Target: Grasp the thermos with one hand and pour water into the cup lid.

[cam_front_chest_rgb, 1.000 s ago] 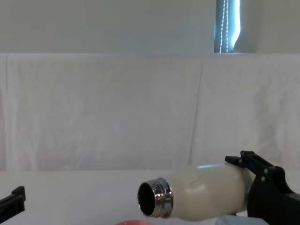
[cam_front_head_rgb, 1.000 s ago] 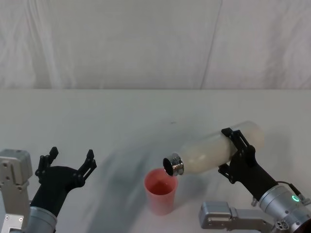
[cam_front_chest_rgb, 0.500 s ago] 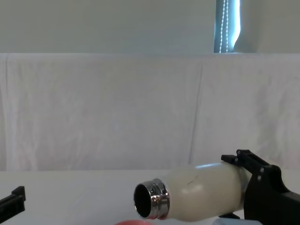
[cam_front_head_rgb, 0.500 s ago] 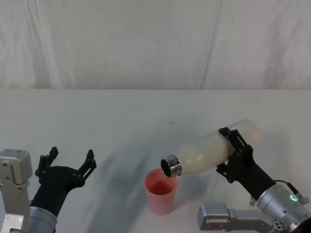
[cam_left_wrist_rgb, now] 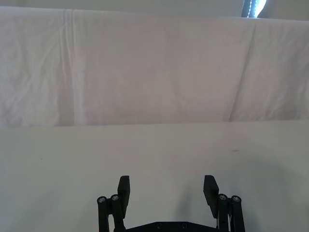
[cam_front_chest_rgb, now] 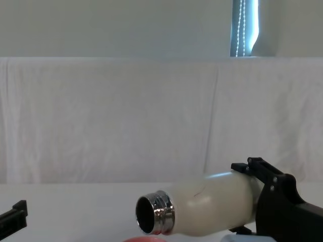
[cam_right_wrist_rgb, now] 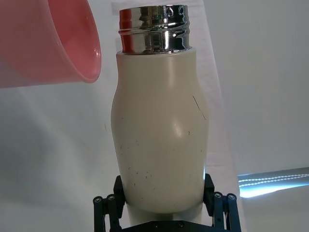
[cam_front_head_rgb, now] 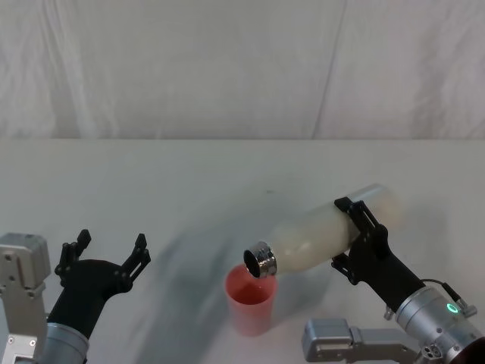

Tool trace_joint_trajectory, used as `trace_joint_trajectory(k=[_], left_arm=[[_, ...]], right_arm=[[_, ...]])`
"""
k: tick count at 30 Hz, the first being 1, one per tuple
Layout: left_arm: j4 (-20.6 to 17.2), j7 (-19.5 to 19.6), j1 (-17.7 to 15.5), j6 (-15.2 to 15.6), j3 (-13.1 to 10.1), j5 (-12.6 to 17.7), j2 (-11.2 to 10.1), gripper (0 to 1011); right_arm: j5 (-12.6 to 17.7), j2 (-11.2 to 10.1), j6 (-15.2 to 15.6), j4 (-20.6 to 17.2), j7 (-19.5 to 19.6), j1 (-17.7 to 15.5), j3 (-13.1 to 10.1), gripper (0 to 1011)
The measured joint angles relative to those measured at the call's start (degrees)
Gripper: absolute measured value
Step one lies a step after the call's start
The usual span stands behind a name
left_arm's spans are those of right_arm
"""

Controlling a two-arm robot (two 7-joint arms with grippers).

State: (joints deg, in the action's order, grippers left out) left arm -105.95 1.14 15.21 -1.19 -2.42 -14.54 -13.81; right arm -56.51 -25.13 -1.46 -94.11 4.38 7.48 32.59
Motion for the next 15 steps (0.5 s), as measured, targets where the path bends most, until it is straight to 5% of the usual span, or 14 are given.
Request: trace_joint_trajectory(k=[15], left_arm=[[0.0, 0.0, 0.0, 0.0, 0.0, 0.0, 0.0, 1001]], right_arm=[[-0.53, -0.16, 0.03, -0.17, 0.13, 0.37, 0.5, 962]])
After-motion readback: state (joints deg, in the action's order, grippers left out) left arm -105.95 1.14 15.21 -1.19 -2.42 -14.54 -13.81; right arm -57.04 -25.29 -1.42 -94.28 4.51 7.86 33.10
